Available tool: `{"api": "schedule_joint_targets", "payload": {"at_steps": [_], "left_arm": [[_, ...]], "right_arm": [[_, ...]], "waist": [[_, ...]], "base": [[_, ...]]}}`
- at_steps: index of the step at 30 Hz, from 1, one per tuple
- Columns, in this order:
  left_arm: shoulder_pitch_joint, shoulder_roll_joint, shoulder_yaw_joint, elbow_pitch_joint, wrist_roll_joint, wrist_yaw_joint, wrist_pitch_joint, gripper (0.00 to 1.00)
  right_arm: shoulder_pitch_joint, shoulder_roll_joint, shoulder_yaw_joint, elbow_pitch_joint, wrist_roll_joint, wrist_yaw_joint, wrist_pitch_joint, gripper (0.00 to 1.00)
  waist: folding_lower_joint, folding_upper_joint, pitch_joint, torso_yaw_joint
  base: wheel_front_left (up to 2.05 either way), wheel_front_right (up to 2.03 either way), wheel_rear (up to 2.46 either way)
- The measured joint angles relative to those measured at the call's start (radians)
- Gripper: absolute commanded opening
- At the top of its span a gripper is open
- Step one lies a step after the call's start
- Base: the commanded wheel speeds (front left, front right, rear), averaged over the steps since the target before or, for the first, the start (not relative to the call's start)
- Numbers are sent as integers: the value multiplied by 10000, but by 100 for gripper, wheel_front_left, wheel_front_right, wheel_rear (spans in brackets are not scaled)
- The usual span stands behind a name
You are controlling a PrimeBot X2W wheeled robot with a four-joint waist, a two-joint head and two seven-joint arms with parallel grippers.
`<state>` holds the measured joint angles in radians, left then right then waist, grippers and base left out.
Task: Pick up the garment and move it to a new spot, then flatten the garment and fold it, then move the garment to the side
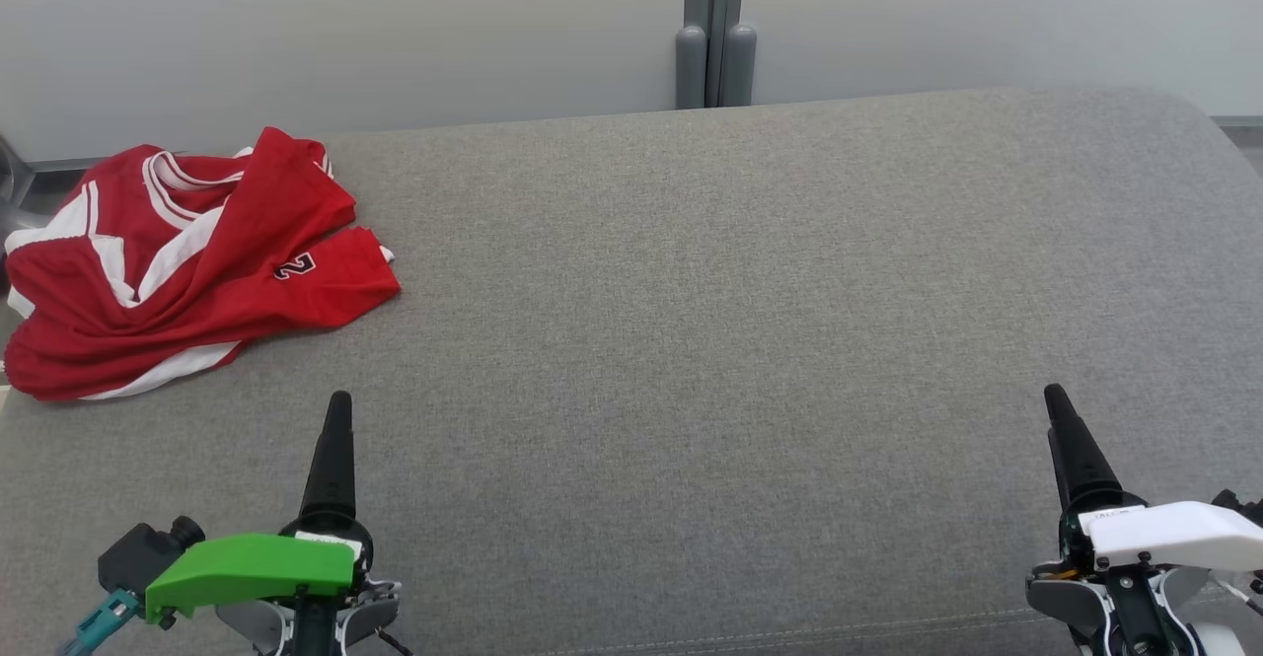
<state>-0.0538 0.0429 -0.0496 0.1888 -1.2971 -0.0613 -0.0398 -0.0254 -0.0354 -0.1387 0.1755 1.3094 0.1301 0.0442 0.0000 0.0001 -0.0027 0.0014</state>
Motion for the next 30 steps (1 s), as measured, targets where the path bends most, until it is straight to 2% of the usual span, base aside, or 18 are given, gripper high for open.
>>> {"api": "schedule_joint_targets", "payload": {"at_steps": [13, 30], "left_arm": [[42, 113, -391, -481, 3037, 495, -414, 100], [582, 554, -688, -648, 5869, 1120, -861, 100]], "right_arm": [[88, -13, 575, -767, -2815, 0, -564, 100], [237, -52, 1187, -1057, -5749, 2, -1185, 100]], "waist": [[0, 0, -22, 13], [0, 0, -90, -17]], "base": [[0, 0, 0], [0, 0, 0]]}}
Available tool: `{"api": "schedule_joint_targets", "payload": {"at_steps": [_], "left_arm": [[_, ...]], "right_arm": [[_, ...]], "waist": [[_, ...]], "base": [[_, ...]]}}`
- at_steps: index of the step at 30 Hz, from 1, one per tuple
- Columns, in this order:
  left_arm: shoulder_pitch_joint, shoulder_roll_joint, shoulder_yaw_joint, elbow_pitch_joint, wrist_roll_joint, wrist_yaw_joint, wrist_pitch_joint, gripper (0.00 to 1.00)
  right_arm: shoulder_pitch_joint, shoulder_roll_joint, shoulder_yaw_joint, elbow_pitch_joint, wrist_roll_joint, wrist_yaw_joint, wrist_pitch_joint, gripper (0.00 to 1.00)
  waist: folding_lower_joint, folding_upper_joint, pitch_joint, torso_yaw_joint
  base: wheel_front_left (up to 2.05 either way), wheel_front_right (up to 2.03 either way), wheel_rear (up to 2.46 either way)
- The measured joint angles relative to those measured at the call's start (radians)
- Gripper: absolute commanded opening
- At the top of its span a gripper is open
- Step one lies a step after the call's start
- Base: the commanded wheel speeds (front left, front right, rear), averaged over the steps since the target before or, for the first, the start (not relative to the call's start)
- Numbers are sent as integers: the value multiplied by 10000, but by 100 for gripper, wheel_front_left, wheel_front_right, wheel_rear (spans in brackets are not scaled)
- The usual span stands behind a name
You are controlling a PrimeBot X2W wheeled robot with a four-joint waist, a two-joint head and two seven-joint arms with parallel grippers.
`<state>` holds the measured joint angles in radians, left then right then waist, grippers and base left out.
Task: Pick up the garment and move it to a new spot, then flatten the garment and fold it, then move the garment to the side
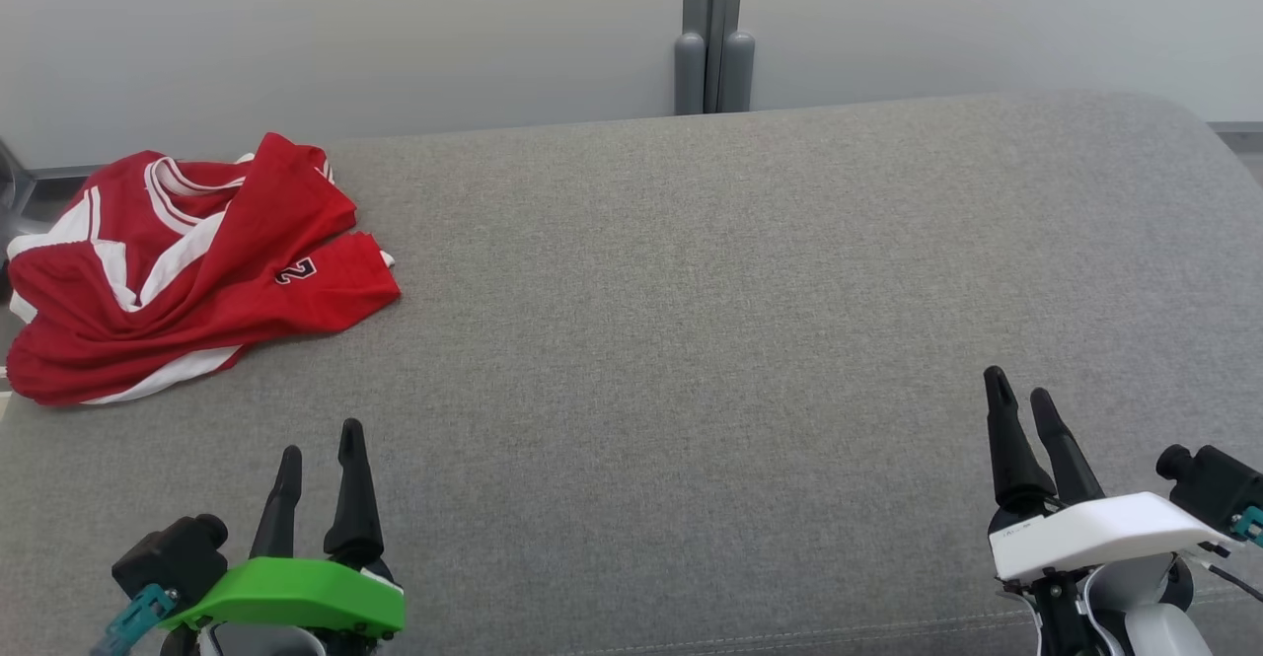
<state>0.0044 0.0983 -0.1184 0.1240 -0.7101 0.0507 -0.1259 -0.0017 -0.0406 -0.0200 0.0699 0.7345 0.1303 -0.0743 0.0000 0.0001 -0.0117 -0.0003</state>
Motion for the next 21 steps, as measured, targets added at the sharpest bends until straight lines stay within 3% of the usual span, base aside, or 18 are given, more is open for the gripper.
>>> {"api": "schedule_joint_targets", "payload": {"at_steps": [21], "left_arm": [[405, 242, -353, -31, 2113, 213, -468, 100]], "right_arm": [[136, -25, 449, 182, -2564, 0, -654, 100]], "waist": [[0, 0, -124, -23]], "base": [[0, 0, 0]]}}
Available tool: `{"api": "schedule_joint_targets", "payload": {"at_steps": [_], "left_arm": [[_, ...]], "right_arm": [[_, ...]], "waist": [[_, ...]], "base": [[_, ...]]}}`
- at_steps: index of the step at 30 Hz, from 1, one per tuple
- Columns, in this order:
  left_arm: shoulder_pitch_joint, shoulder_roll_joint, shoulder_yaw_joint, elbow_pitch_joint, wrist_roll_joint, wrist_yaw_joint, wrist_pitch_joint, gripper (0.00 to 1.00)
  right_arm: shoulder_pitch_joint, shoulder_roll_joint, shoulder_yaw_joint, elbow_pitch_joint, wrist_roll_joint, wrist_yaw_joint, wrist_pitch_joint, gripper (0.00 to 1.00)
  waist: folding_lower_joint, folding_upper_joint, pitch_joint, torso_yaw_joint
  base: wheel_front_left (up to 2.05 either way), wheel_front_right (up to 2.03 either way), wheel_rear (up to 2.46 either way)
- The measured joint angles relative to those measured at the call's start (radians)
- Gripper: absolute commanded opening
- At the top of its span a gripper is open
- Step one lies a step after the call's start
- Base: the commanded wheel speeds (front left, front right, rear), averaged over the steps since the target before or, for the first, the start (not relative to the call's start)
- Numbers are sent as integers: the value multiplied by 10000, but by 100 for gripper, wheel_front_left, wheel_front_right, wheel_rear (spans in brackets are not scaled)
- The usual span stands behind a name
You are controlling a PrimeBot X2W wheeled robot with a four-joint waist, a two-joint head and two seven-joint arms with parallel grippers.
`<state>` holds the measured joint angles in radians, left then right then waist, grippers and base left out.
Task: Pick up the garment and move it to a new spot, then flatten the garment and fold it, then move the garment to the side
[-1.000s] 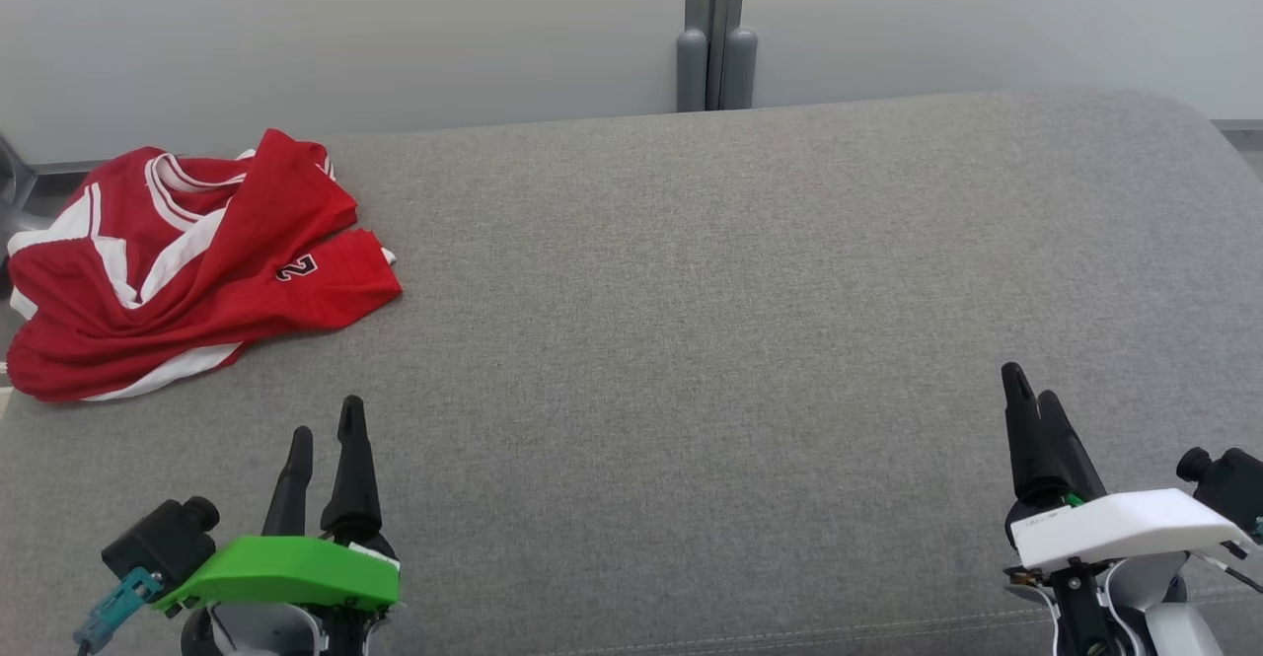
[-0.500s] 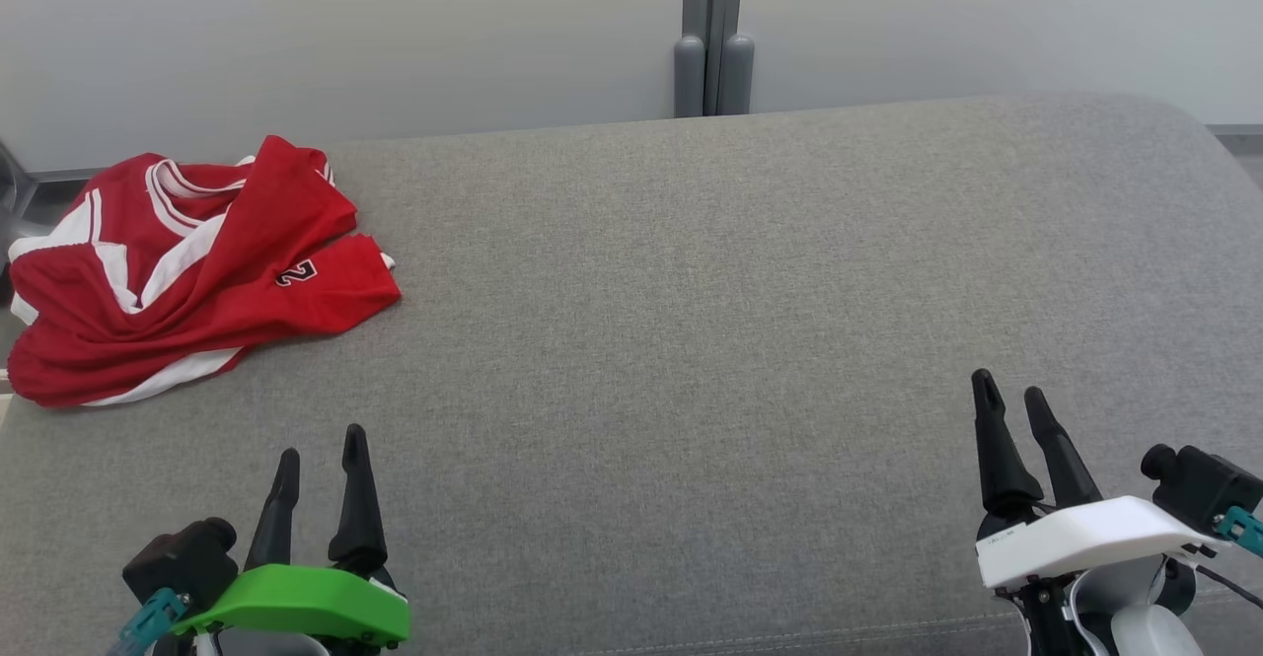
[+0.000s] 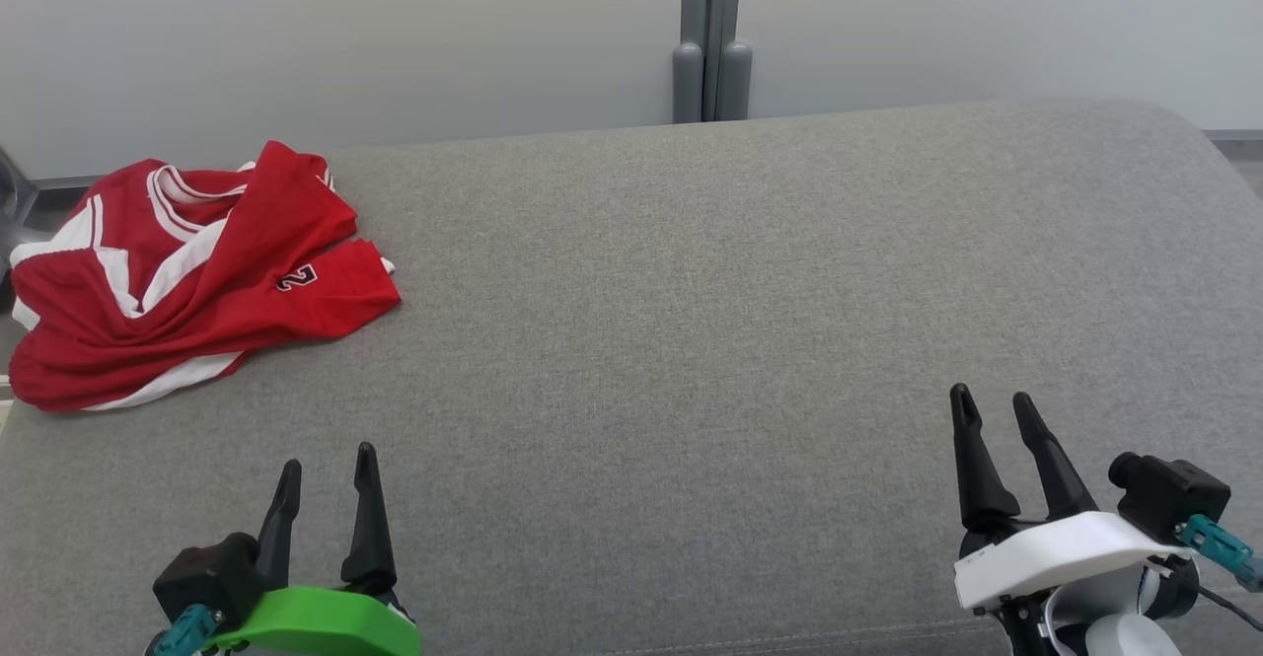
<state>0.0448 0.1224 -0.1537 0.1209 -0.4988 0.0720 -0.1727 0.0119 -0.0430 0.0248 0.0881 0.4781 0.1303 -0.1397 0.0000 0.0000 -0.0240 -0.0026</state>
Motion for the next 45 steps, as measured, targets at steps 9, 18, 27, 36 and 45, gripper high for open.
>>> {"api": "schedule_joint_targets", "payload": {"at_steps": [9, 18, 27, 36, 45], "left_arm": [[161, 109, -82, 25, 842, 121, -215, 100], [263, 109, -88, 44, 1371, 207, -360, 100], [307, 113, -125, 217, 1850, 359, -487, 100], [434, 121, -184, 176, 2215, 479, -483, 100], [486, 146, -268, 56, 2614, 587, -483, 100]], "right_arm": [[12, -8, 182, 88, -955, 0, -267, 100], [27, -15, 291, 125, -1791, 2, -489, 100], [27, -23, 479, 230, -2504, 2, -723, 100], [27, -31, 568, 307, -3057, 2, -920, 100], [21, -42, 629, 380, -3609, 2, -1101, 100]], "waist": [[0, 0, -61, 2], [0, 0, -91, 8], [0, 0, -116, 1], [0, 0, -129, 6], [0, 0, -155, 9]], "base": [[0, 0, 0], [0, 0, 0], [0, 0, 0], [0, 0, 0], [0, 0, 0]]}}
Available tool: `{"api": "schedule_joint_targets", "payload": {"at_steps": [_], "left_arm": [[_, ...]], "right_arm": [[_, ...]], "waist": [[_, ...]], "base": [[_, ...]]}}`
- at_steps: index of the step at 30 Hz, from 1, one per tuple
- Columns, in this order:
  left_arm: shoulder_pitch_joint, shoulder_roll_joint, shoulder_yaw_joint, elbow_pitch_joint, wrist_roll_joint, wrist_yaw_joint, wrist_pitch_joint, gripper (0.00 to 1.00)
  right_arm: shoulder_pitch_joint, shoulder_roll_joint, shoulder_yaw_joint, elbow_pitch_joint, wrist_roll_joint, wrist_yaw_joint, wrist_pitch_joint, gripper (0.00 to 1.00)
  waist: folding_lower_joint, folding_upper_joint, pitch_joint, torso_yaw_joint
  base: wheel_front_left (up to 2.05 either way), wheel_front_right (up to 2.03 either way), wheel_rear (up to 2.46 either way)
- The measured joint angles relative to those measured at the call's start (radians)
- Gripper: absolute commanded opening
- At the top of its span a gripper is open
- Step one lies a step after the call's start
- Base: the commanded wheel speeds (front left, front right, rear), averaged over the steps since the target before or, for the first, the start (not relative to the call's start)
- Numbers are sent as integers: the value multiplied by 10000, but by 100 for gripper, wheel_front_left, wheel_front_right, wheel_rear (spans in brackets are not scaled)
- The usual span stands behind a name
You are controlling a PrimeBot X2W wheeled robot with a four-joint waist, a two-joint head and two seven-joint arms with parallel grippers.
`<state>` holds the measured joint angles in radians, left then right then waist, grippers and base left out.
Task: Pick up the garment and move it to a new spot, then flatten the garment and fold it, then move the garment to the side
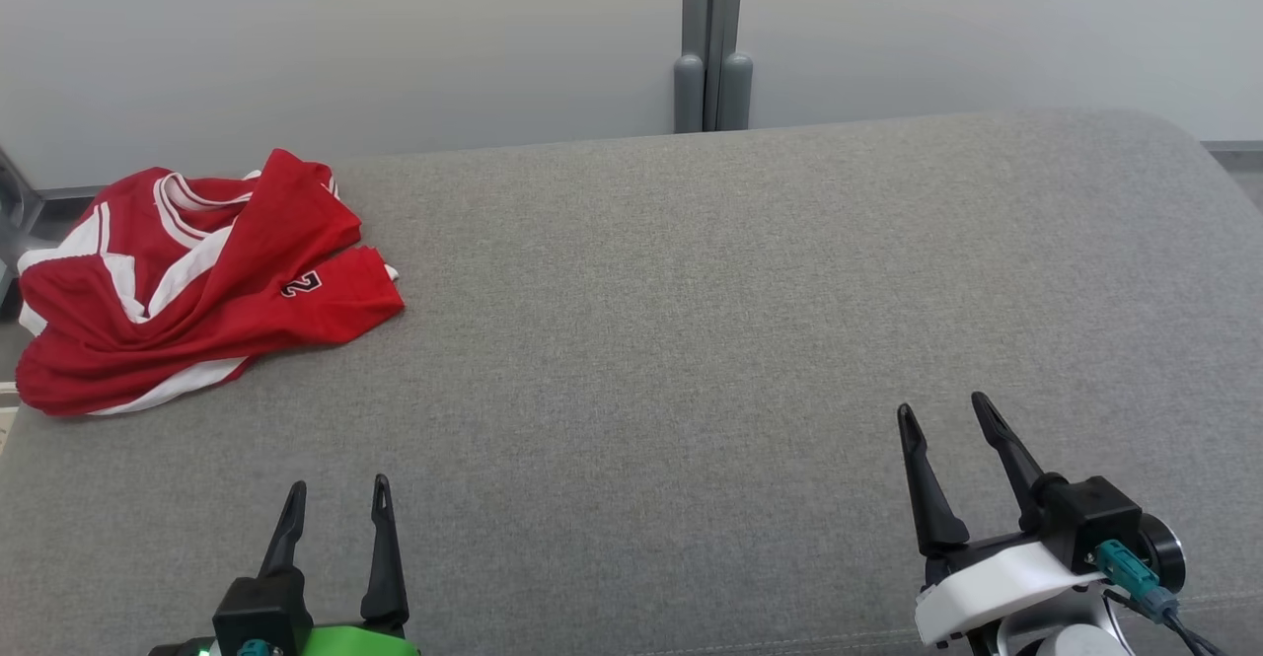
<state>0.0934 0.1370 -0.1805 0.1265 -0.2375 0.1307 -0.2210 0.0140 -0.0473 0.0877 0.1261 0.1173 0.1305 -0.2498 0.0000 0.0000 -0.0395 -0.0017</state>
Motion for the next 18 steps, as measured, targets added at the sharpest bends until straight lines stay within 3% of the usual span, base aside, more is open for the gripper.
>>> {"api": "schedule_joint_targets", "payload": {"at_steps": [18], "left_arm": [[85, 79, -184, -138, 314, 138, 0, 100]], "right_arm": [[-31, -8, 58, 31, -345, 2, -130, 100]], "waist": [[0, 0, -13, 29]], "base": [[0, 0, 0]]}}
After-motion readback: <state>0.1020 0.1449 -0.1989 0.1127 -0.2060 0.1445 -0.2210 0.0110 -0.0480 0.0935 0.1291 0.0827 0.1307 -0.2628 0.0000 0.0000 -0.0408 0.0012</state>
